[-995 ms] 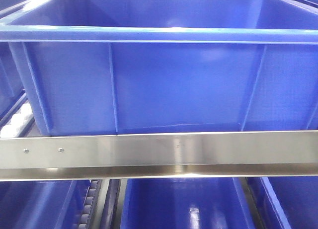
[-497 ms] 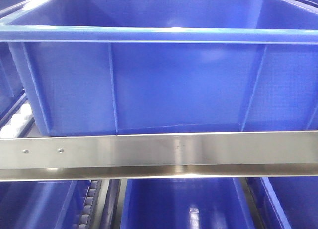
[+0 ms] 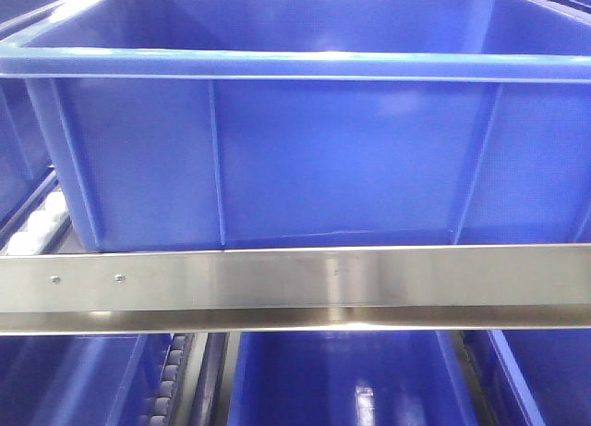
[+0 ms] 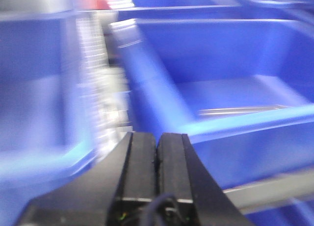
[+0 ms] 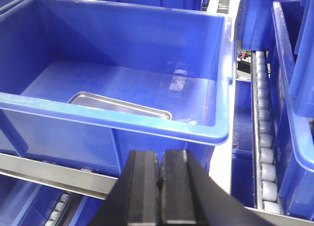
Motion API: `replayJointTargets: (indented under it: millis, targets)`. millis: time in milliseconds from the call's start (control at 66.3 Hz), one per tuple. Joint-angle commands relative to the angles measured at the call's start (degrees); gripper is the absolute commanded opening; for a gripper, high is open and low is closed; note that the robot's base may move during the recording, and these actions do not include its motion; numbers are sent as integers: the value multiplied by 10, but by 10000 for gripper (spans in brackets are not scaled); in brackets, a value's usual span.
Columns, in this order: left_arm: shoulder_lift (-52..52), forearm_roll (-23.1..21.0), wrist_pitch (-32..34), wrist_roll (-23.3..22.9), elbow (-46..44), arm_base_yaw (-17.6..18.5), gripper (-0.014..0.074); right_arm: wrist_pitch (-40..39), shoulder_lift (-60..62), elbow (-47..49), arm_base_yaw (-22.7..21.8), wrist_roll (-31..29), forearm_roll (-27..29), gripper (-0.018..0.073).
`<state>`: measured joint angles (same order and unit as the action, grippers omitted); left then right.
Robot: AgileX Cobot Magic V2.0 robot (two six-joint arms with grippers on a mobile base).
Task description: Grab silver tray and place in blue box
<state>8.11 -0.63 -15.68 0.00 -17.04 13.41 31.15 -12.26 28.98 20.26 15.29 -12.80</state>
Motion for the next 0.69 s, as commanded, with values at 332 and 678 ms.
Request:
replayJointTargets:
  millis: [332,678]
  targets:
    - [-96,-53,177,28,184,-127,-94,-53,-6,16,0,-4,-12,57]
    - [-97,-53,179,28,186,-127,-94,-53,-7,16,0,-4,-12,57]
